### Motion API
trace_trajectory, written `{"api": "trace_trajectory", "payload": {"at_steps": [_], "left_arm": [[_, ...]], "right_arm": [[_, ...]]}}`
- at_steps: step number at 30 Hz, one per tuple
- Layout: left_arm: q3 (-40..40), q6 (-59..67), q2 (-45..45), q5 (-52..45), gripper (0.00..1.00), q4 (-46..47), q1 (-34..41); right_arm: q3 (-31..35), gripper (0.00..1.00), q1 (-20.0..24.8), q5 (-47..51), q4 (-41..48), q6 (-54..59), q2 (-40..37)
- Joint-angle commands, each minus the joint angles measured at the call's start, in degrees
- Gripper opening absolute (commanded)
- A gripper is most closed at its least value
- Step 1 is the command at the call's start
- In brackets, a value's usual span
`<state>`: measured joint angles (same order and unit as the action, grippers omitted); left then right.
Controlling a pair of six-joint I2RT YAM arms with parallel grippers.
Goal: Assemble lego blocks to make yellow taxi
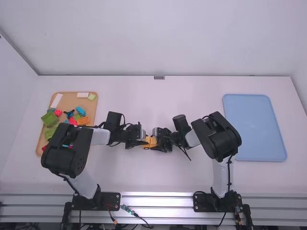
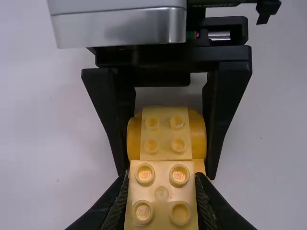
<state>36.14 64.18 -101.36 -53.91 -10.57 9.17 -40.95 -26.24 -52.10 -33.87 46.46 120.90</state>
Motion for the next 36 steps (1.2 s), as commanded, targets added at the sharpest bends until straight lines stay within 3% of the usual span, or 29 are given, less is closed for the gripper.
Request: {"api": "trace_trajectory", "payload": {"at_steps": [1, 15, 25, 26, 28, 31, 34, 36], "left_arm": [[-0.31, -0.37, -1.92, -0.70, 0.02, -0.38, 0.28], [0.00, -0.17, -2.29, -2.08, 0.02, -0.19, 1.68], [-0.04, -1.24, -2.29, 2.34, 0.02, -0.25, 3.89], [-0.04, -1.22, -2.29, 2.38, 0.04, -0.34, 3.93], [-0.04, -1.22, -2.27, 2.36, 0.24, -0.49, 3.93], [0.00, -1.24, -2.25, 2.34, 0.43, -0.95, 3.85], [0.76, -2.44, -2.16, 1.90, 0.78, -0.30, 3.19], [1.22, -4.30, -1.98, 1.95, 0.79, -0.32, 3.17]], "right_arm": [[0.83, 0.43, -0.04, 2.01, -0.04, -0.13, 1.08], [0.83, 0.42, -0.85, 0.98, -0.44, 0.09, 1.08], [0.04, 0.41, -2.78, 3.72, 0.46, -0.13, 1.08], [0.09, 0.41, -2.62, 3.72, 0.46, -0.09, 1.08], [0.07, 0.41, -2.62, 3.76, 0.83, -0.09, 1.08], [0.04, 0.41, -2.62, 3.72, 1.18, 0.04, 1.08], [0.11, 0.41, -2.64, 3.74, 1.18, 0.09, 1.08], [0.09, 0.41, -2.62, 3.74, 1.18, 0.07, 1.08]]}}
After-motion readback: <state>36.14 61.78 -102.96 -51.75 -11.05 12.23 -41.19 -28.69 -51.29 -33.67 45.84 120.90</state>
